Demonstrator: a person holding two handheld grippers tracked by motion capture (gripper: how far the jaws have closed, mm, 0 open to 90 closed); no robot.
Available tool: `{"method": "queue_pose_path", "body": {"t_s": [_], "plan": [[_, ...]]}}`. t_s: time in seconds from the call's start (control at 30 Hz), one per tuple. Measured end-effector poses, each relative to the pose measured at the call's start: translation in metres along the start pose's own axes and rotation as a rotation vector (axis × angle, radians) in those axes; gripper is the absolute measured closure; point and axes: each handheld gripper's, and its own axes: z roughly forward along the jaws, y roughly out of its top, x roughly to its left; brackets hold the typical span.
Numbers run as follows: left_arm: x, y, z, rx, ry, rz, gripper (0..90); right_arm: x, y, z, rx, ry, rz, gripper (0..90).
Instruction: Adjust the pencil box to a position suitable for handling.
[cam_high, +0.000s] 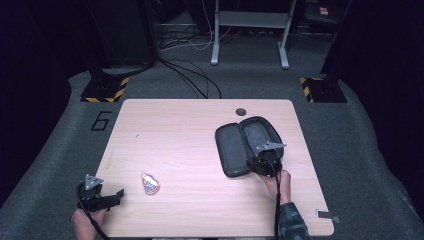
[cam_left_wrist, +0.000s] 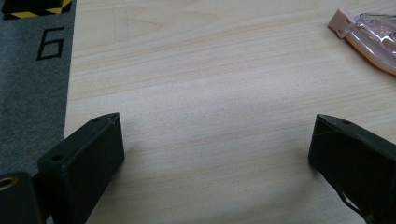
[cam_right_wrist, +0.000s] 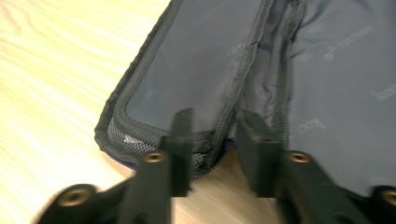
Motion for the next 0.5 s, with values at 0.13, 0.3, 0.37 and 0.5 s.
{"method": "queue_pose_path", "body": {"t_s": [0.13, 0.3, 0.37, 0.5], "plan": [[0.000, 0.000, 0.000, -0.001, 0.000, 0.000, 3.4, -0.009, 0.002, -0.012, -0.035, -0.021, 0.018, 56.3], [0.000, 0.000, 0.000, 0.000, 0.000, 0.000, 3.4, -0.035, 0.005, -0.032, -0.067, -0.106, 0.050, 55.4], [0.000, 0.000, 0.000, -0.001, 0.000, 0.000, 3.4, -0.046, 0.007, -0.036, -0.066, -0.157, 0.048, 55.8], [0.000, 0.000, 0.000, 0.000, 0.000, 0.000, 3.4, -0.067, 0.009, -0.040, -0.068, -0.226, 0.073, 56.8]]}}
